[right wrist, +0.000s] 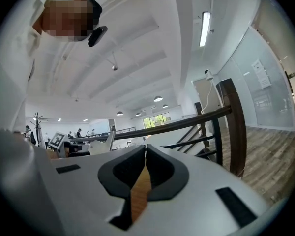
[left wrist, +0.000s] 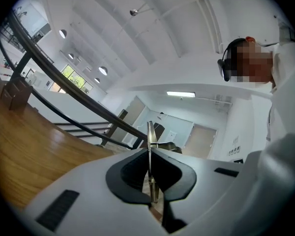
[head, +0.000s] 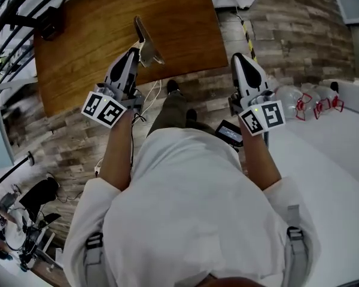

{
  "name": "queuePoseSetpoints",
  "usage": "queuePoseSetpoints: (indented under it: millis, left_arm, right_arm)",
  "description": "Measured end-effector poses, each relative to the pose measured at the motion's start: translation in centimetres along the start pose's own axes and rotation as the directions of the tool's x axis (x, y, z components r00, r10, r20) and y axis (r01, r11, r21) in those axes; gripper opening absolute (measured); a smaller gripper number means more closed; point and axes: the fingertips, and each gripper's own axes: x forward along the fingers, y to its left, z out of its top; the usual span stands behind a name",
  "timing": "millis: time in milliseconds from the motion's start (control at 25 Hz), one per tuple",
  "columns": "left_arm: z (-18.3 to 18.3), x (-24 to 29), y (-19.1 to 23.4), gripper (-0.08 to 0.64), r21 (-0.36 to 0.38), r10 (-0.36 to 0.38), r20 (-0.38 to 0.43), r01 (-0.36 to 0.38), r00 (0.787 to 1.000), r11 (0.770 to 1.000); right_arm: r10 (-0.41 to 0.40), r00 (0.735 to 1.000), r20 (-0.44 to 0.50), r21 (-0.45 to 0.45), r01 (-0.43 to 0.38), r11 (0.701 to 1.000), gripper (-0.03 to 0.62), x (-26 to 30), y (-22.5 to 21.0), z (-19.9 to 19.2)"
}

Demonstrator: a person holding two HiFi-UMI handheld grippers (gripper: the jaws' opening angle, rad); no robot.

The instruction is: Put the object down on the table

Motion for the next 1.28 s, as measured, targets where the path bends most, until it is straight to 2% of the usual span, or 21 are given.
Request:
queuePoseSetpoints:
  millis: [240, 480, 840, 1080, 1280]
  left_arm:
    - [2.8, 2.8, 5.2, 0.016, -0.04, -0.01, 0.018, 0.01, 1.0, 0.999]
    - [3.3, 4.6, 8.9, 0.015, -0.08, -0.019, 0.01, 0.02, 1.0, 0.997]
    - [3.3, 5.7, 10.6, 0.017, -0.122, 0.039, 0.015, -0.037, 0.999, 0.992]
    - [3.3, 6.6, 10.2, 0.015, -0.121, 0.129, 0.036, -0.124, 0.991, 0.985]
    - [3.6, 7.8, 9.6, 0.016, -0.125, 0.162, 0.051, -0.155, 0.985, 0.98]
  right_arm:
    - [0.031, 0.998, -0.045, -0.036, -0.033, 0.999, 0.026, 8.3, -0.2, 1.1]
    - [0.058, 0.996, -0.068, -0.064, -0.063, 0.996, 0.026, 14.6, -0.1, 1.7]
    - [0.178, 0.977, -0.113, -0.062, -0.186, 0.981, 0.026, 20.3, -0.9, 2.1]
    - [0.317, 0.938, -0.138, -0.047, -0.326, 0.944, 0.026, 22.8, -1.6, 2.0]
    - [0.355, 0.927, -0.119, -0.063, -0.364, 0.929, 0.026, 24.4, -3.3, 2.6]
